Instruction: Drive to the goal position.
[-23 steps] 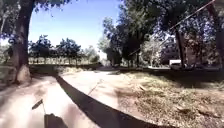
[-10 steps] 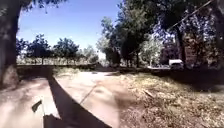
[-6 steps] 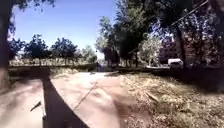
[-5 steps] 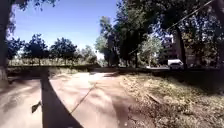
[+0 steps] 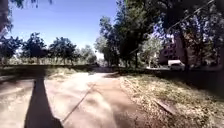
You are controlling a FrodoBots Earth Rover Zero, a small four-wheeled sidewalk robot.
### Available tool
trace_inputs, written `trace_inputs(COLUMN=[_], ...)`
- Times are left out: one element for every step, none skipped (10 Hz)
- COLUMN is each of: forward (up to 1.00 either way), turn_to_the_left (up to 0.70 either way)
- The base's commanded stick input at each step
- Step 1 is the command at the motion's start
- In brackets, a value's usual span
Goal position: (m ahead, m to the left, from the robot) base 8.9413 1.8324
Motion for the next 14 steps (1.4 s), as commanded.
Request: trace_inputs(forward=[0.70, 0.70, 0.70, 0.70, 0.70, 0.70, 0.70, 0.70, 0.70, 0.70, 0.70, 0.70, 0.70, 0.70], turn_to_the_left=[0.00, 0.00, 0.00, 0.00, 0.00, 0.00, 0.00, 0.00, 0.11, 0.27, 0.35, 0.35, 0.12, 0.01])
